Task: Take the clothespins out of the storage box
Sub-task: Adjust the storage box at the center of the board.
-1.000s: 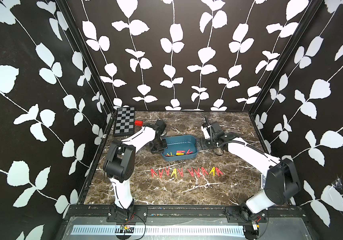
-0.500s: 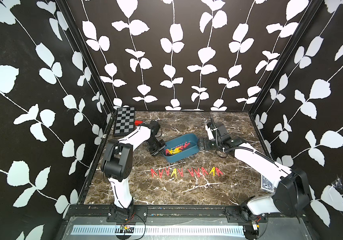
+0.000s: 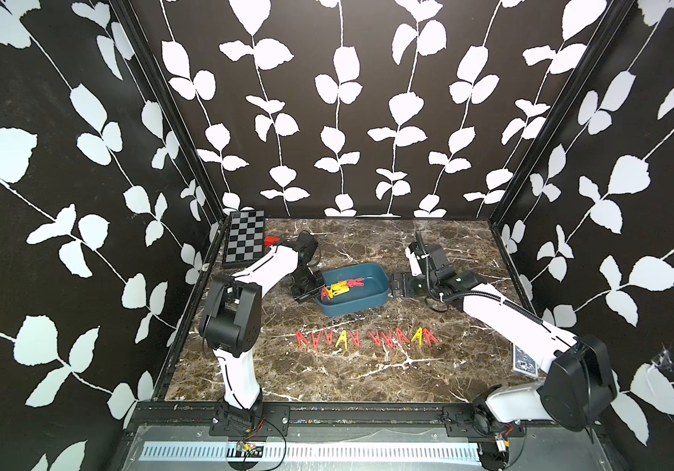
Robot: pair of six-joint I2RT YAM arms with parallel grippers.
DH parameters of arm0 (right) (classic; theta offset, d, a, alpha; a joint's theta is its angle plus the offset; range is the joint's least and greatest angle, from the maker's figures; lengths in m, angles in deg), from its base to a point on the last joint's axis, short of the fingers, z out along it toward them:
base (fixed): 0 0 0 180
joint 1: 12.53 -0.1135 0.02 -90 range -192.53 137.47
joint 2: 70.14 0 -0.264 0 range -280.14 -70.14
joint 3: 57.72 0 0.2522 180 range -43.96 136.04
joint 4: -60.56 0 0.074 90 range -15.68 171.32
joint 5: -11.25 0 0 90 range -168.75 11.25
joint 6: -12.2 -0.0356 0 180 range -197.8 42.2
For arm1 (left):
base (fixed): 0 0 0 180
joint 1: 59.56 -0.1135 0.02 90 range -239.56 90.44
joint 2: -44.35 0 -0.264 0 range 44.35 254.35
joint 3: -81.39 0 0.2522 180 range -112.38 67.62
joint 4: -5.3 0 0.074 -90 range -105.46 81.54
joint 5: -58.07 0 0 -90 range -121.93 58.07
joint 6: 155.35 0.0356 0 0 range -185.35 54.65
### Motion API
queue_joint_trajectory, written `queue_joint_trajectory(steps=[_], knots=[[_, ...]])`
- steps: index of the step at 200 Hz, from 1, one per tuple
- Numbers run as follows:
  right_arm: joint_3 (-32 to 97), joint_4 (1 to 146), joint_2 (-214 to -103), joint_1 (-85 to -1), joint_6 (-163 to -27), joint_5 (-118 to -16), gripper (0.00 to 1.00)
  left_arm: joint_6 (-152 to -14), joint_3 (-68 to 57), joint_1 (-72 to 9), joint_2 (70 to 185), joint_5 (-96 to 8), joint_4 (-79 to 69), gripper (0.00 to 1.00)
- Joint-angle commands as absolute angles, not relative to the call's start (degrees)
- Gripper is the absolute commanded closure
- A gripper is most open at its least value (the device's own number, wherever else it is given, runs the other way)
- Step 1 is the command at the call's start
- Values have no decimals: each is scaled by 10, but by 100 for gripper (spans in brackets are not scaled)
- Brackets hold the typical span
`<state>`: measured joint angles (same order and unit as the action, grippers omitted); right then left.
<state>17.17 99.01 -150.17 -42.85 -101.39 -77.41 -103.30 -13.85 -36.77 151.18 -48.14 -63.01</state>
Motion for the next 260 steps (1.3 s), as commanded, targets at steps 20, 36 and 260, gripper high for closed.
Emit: queue_joint_trajectory(steps=[20, 36, 260], knots=[[195, 993, -1518, -439, -1011, -767, 1, -971, -159, -335, 1511, -403, -566, 100], [204, 998, -1529, -447, -1009, -772, 1, -957, -164, -325, 1520, -381, -554, 100], [412, 1027, -1817, -478, -854, -743, 40, -958, -157, -325, 1420, -351, -528, 1]])
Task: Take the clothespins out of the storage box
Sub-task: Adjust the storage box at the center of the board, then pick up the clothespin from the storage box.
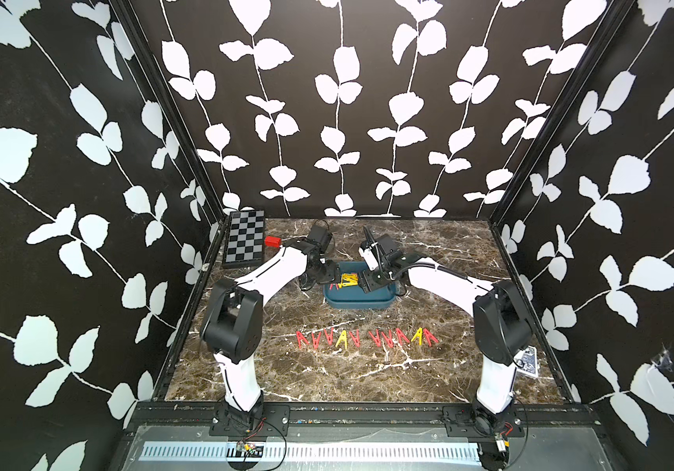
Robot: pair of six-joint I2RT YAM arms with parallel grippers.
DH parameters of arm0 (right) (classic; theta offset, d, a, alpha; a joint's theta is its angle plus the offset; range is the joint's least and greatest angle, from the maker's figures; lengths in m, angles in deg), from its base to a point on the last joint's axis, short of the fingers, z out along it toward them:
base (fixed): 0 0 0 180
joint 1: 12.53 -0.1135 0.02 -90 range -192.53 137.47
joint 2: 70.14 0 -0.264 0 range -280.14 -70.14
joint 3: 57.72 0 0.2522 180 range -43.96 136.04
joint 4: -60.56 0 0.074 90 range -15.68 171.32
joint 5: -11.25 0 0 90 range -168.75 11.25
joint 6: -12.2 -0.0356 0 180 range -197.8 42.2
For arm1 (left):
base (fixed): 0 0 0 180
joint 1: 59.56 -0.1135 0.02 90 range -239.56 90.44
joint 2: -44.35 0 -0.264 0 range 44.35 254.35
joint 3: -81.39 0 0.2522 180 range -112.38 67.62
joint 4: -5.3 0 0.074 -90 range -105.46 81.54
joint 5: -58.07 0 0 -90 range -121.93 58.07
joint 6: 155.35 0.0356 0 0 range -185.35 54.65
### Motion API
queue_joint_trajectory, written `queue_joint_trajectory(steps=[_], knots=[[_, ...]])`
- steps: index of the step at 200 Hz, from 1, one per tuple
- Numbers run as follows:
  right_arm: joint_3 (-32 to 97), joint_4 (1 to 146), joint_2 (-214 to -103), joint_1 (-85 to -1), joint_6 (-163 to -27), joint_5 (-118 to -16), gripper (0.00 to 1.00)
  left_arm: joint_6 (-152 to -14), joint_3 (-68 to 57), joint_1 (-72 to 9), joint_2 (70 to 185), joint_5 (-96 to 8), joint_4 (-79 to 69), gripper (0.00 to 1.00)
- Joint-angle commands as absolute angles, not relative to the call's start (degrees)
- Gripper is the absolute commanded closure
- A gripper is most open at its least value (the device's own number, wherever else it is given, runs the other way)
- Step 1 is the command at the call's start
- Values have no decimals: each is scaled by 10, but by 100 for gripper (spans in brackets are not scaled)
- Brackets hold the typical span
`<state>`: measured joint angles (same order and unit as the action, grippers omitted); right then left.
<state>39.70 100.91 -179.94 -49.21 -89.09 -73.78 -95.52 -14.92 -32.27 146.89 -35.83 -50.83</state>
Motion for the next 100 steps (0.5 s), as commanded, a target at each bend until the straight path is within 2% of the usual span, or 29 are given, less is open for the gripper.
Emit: queue_joint_trajectory(steps=[1, 34, 100], knots=[[412, 1027, -1818, -478, -853, -744, 40, -958, -157, -325, 1418, -351, -528, 1], [434, 1038, -1852, -467, -825, -745, 53, -966, -150, -326, 1385, -366, -516, 1], [489, 1061, -1917, -458, -793, -760, 58, -972, -153, -327, 1361, -384, -497, 1]])
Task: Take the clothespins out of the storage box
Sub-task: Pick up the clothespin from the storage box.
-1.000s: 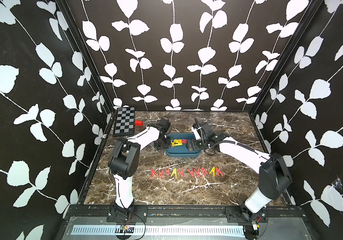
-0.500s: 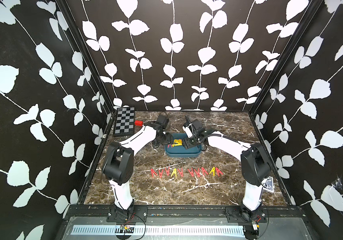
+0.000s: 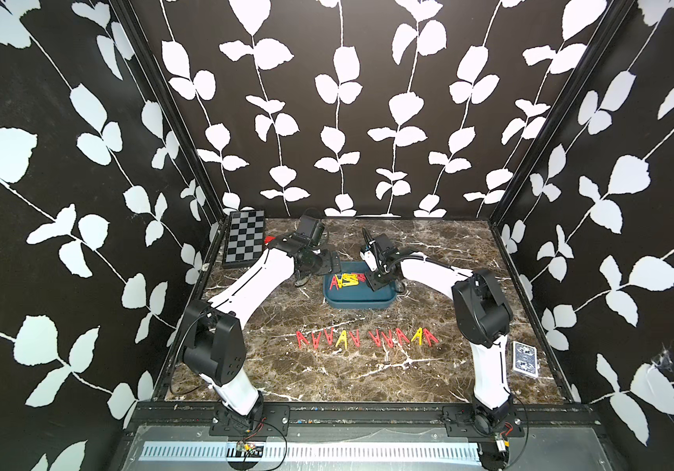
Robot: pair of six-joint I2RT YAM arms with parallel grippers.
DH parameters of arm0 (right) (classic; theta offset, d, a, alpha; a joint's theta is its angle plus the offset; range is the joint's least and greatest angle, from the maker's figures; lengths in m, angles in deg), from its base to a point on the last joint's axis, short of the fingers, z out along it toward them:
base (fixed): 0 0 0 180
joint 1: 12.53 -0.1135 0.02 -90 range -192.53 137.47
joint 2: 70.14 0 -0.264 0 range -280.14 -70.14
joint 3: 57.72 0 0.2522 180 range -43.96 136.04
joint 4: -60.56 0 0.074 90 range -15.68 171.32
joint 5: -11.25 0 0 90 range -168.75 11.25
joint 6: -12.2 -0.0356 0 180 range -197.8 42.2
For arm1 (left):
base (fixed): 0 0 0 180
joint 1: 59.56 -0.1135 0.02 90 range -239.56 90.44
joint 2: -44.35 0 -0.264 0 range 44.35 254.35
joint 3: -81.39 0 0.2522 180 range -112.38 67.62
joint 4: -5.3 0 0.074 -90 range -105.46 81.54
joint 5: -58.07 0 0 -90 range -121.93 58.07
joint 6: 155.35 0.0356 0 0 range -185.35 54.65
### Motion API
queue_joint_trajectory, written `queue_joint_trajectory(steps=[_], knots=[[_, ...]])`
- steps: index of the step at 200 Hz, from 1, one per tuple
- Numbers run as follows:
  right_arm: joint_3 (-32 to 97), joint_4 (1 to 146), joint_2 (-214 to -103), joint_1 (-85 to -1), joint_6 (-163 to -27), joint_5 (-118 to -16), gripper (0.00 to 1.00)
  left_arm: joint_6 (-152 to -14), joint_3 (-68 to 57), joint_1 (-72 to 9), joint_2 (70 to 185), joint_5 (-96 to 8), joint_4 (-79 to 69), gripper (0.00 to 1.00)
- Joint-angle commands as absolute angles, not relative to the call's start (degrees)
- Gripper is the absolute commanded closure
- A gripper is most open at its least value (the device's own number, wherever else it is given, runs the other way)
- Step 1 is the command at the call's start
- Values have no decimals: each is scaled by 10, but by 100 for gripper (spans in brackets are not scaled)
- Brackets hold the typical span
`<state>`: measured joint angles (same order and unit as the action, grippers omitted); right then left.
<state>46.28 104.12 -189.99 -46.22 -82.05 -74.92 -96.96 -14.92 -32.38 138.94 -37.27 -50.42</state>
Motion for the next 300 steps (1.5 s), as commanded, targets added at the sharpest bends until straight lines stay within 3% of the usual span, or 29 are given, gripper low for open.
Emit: queue_joint_trajectory(steps=[1, 90, 217, 300], knots=[[489, 1061, -1917, -458, -793, -760, 58, -972, -153, -327, 1361, -384, -495, 1], [530, 1061, -1969, -457, -789, -764, 66, -975, -131, -339, 1347, -391, -477, 1], [481, 1051, -1937, -459, -792, -751, 100, -988, -84, -349, 1320, -404, -454, 1], [398, 1054, -1809, -467, -854, -744, 100, -989, -59, -349, 1300, -425, -436, 1]])
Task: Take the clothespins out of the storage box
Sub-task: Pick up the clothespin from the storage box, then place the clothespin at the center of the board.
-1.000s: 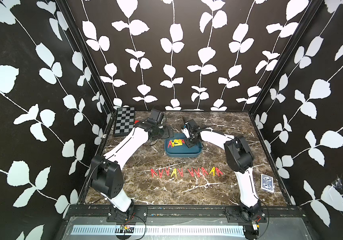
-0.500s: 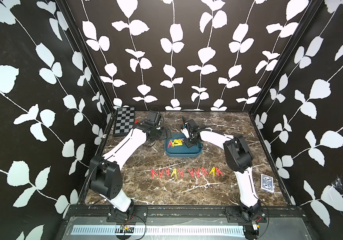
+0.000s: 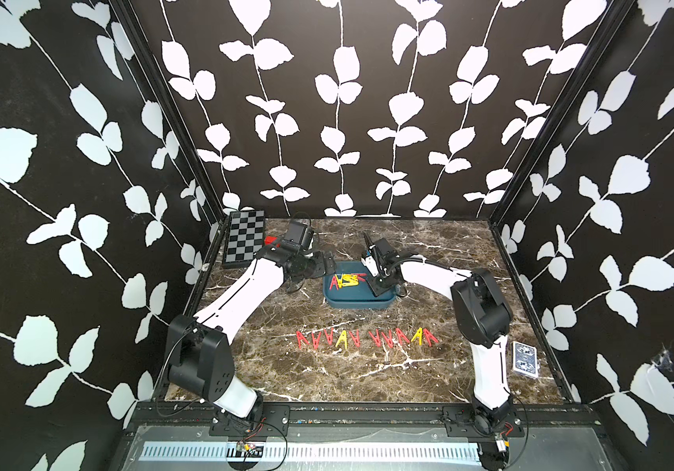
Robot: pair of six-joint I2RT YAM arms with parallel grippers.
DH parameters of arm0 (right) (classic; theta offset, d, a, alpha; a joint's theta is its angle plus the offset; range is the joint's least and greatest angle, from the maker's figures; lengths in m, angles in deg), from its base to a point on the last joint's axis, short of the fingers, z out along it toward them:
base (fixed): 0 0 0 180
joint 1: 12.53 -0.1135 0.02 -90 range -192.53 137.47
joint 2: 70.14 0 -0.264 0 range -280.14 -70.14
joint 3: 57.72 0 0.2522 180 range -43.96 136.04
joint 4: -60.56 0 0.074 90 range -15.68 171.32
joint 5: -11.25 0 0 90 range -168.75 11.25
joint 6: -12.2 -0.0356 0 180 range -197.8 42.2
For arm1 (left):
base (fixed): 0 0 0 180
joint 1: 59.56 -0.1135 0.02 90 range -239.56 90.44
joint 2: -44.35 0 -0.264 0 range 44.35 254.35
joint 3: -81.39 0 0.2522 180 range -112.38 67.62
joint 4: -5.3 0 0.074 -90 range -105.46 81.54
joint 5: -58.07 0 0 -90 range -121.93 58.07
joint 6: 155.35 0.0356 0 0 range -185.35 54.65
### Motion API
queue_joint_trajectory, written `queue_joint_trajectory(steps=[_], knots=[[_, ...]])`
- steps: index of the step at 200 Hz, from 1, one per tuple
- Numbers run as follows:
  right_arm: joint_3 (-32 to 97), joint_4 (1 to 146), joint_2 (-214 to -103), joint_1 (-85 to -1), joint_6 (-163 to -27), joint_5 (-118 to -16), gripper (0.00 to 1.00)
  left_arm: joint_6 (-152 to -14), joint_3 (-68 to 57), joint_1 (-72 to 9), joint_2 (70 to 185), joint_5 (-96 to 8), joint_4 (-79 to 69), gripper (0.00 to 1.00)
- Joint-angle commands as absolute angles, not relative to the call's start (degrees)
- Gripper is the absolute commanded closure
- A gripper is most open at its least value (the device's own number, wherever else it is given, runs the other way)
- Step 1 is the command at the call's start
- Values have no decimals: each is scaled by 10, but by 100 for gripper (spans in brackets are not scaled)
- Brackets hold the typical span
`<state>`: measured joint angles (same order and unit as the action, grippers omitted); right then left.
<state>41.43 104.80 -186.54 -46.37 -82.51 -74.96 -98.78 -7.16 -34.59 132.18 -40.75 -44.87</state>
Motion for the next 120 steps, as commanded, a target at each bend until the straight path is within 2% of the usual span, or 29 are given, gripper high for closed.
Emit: queue_joint_trajectory(steps=[1, 63, 120], knots=[[397, 1054, -1807, -467, -855, -744, 100, -989, -58, -349, 1300, -425, -436, 1], [317, 1060, -1678, -449, -943, -768, 100, -980, -51, -339, 1300, -456, -418, 1], [178, 1093, -1551, -414, -995, -806, 100, -975, -63, -323, 1320, -481, -405, 1]])
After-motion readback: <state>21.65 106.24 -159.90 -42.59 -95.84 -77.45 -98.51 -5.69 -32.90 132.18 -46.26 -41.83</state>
